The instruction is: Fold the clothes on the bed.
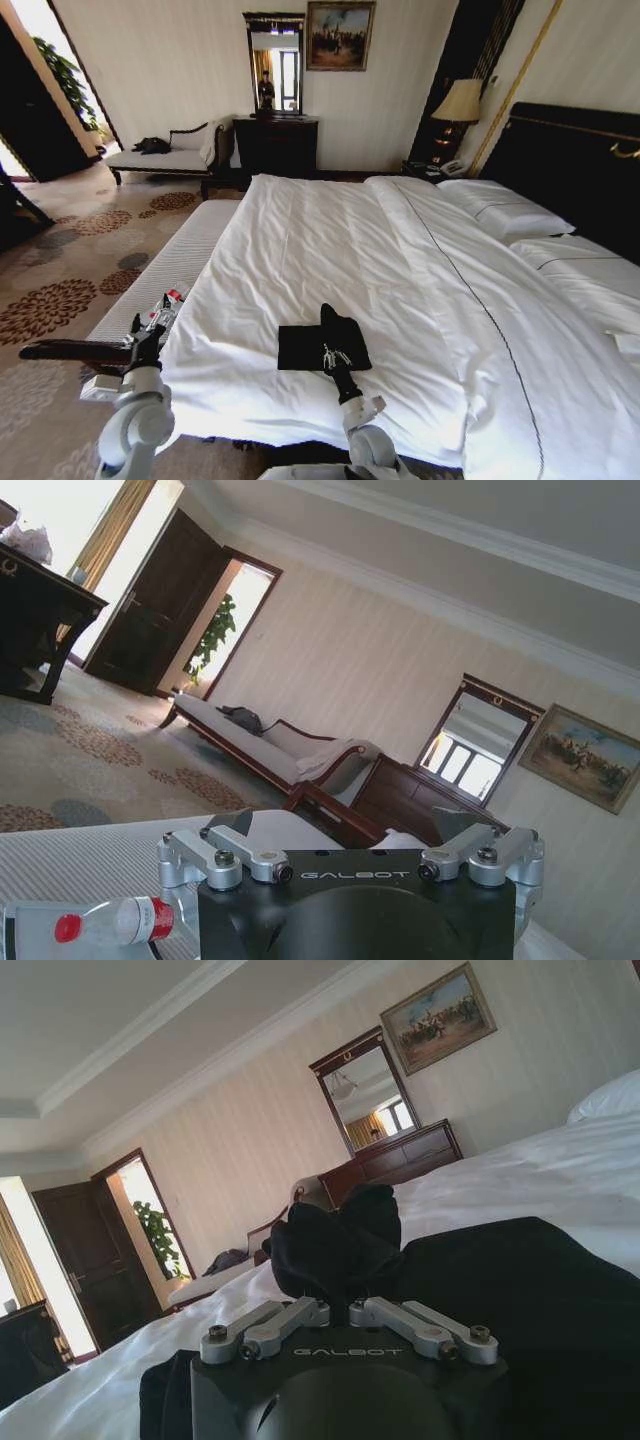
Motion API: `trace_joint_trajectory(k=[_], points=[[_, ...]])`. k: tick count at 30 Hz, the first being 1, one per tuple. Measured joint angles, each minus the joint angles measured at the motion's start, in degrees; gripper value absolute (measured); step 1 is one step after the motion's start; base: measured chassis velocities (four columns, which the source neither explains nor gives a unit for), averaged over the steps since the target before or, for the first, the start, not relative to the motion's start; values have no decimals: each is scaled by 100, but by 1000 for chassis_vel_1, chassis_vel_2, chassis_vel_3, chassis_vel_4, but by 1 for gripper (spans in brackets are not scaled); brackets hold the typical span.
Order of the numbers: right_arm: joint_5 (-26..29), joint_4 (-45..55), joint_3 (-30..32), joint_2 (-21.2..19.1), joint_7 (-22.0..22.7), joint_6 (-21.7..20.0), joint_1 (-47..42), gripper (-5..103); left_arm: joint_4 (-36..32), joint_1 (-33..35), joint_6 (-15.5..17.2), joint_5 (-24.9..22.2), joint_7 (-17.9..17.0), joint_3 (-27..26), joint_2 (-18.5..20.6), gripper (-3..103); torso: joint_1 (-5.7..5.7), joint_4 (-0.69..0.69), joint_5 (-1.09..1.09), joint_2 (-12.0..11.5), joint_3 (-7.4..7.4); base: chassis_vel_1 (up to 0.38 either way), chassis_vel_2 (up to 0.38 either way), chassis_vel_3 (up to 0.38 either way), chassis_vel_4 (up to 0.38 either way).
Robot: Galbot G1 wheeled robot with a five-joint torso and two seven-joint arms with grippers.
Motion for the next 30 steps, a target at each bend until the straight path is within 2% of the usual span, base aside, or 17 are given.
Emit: trace_joint_trajectory(k=[2,4,5,6,7,8,9,10,11,13,15,20,21,23,24,27,30], points=[[0,-5,0,0,0,0,1,4,-7,0,1,-1,-1,-5,1,100,0,0,0,0,0,0,0,0,0],[-2,-9,-1,1,-3,-16,48,4,-40,7,2,-10,-3,-29,13,100,0,-6,5,0,0,0,0,0,0],[2,3,-4,-25,-5,-49,95,4,-57,20,3,-16,-3,-38,22,100,0,-4,15,0,0,0,0,0,0],[2,3,-4,-25,-5,-49,95,4,-57,20,3,-16,-3,-38,22,100,0,-4,15,0,0,0,0,0,0],[17,32,-95,-101,-5,-91,144,4,-73,33,3,-20,-4,-53,35,100,0,-4,35,0,0,0,0,0,0],[45,86,-170,-192,-10,-161,201,4,-88,40,3,-24,-4,-59,43,100,0,2,41,0,0,0,0,0,0],[77,162,-114,-333,-17,-248,278,4,-90,51,4,-26,-5,-68,51,100,0,0,44,0,0,0,0,0,0],[95,215,-23,-458,-12,-309,357,4,-91,53,-1,-26,-6,-74,48,100,0,2,25,0,0,0,0,0,0],[108,287,43,-586,-15,-356,442,4,-89,61,1,-23,-6,-66,35,100,0,0,17,0,0,0,0,0,0],[110,316,76,-653,-22,-380,476,4,-90,61,-2,-18,-6,-68,30,100,0,0,20,0,0,0,0,0,0],[129,443,262,-929,-48,-451,575,4,-116,74,-5,5,-6,-31,-16,100,0,0,11,0,0,0,0,0,0],[46,541,310,-1039,-89,-472,548,4,-170,84,-1,20,-6,-6,-36,100,0,-1,11,0,0,0,0,0,0],[-36,557,307,-1042,-91,-474,529,4,-178,89,2,22,-6,-5,-37,100,0,0,10,0,0,0,0,0,0],[-648,598,240,-1031,-111,-449,455,4,-235,119,8,33,-6,-2,-39,100,0,-1,9,0,0,0,0,0,0],[-648,598,240,-1031,-111,-449,455,4,-235,119,8,33,-6,-2,-39,100,0,-1,9,0,0,0,0,0,0],[-1376,678,93,-1015,-111,-413,410,4,-298,172,10,41,-5,-5,-69,100,0,-1,7,0,0,0,0,0,0],[-1790,584,-29,-992,-109,-315,449,4,-333,212,10,52,-5,-11,-94,100,0,0,6,0,0,0,0,0,0]])
